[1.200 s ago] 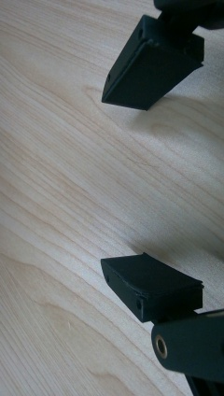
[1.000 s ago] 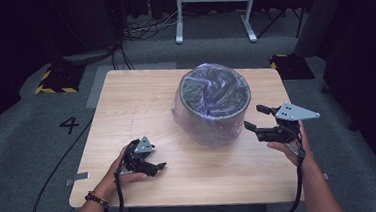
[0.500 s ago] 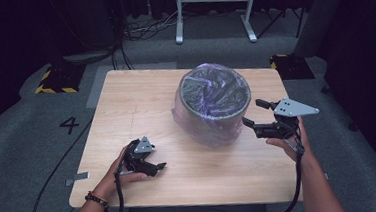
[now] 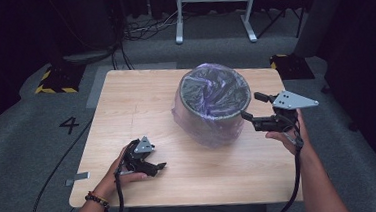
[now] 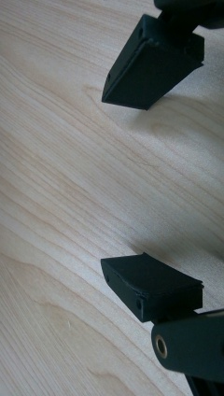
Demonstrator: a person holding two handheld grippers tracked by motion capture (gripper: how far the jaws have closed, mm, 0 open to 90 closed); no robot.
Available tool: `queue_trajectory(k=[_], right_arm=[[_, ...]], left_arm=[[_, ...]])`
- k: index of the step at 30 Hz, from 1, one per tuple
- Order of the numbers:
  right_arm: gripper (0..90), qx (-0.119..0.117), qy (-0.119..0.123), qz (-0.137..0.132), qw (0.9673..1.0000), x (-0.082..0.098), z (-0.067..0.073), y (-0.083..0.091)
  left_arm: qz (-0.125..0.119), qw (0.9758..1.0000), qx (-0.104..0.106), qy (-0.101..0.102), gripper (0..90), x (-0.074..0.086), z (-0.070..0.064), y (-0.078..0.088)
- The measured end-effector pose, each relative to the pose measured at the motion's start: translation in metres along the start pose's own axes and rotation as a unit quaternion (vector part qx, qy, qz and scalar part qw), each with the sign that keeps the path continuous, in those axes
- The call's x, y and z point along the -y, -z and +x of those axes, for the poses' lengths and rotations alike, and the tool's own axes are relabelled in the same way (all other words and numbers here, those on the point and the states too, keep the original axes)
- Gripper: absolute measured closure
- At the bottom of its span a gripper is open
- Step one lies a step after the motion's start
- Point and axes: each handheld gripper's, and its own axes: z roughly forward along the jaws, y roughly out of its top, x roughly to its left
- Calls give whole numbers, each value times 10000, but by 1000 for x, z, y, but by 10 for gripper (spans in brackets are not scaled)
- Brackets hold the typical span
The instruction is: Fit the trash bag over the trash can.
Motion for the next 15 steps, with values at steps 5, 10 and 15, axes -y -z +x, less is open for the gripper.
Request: queue_trajectory(k=[5, 10, 15], right_arm=[[221, -43, -70, -6, 10000, -7, -7, -8], [220, -50, -54, 34, 10000, -11, -9, -16], [220, -60, -37, 58, 10000, -15, -9, -23]], left_arm=[[0, 10000, 1, -1, 179, 0, 0, 0], [0, 10000, 0, -3, 179, 0, 0, 0], [1, 10000, 1, -6, 179, 0, 0, 0]])
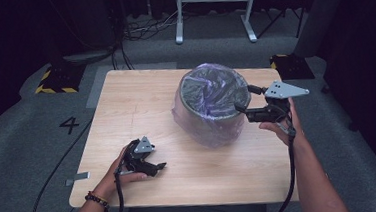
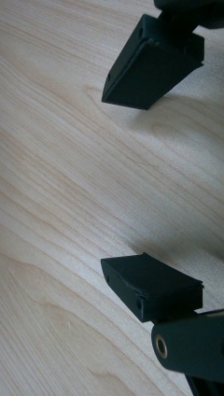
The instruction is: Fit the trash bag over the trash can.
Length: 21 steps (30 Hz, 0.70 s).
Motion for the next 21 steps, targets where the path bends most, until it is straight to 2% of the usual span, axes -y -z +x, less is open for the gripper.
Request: queue_trajectory(k=[14, 21], right_arm=[[211, -116, -32, 43, 9999, -14, 0, -15], [201, -151, 27, 215, 9997, -22, 4, -27]], left_arm=[[2, 10000, 3, -1, 179, 0, 0, 0], [-1, 10000, 5, -3, 179, 0, 0, 0]])
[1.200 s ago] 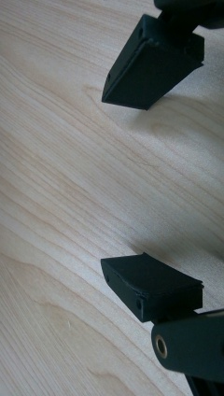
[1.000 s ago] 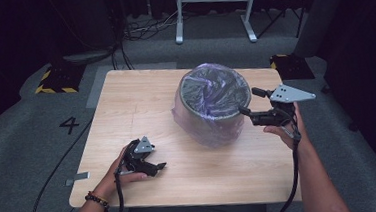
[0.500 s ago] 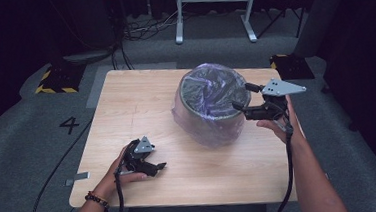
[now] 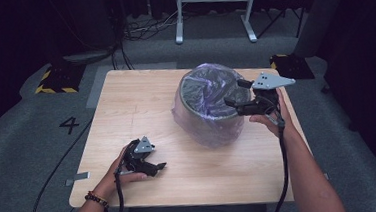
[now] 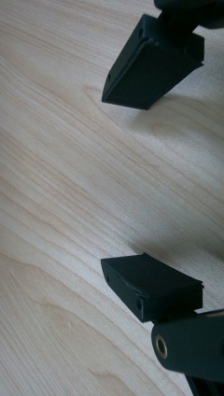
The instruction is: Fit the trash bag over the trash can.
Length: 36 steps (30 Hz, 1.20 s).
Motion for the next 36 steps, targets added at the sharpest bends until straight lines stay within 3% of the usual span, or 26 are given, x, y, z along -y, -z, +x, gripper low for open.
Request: queue_trajectory(k=[5, 9, 12, 16, 28, 36], right_arm=[[207, 93, 85, 158, 9998, -4, 2, -5], [207, 9, 85, 208, 9997, -6, 3, -10], [202, -167, 45, 430, 9989, -9, 3, -16], [196, -205, 107, 569, 9981, -12, 3, -22], [176, -513, 99, 775, 9956, -17, 2, -31], [169, -400, 221, 893, 9950, -23, 3, -38]], left_arm=[[2, 10000, 0, 2, 179, 0, 0, 0], [2, 10000, 1, 1, 179, 0, 0, 0], [2, 10000, 1, 2, 179, 0, 0, 0], [3, 10000, 6, -1, 179, 0, 0, 0], [3, 10000, 8, -2, 179, 0, 0, 0], [3, 10000, 8, -3, 179, 0, 0, 0]])
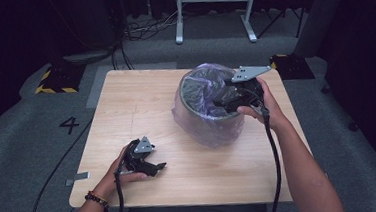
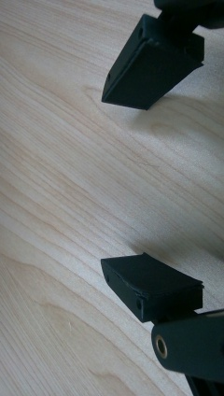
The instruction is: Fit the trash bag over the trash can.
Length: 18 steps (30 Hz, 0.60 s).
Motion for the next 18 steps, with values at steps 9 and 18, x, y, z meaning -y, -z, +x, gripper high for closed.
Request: queue_trajectory(k=[9, 18], right_arm=[[170, 135, 88, 230, 9996, -5, -1, -11], [183, 122, 38, 411, 9991, -10, -9, -18]], left_arm=[[-1, 10000, 3, -4, 179, 0, 0, 0], [-2, 10000, 3, -3, 179, 0, 0, 0]])
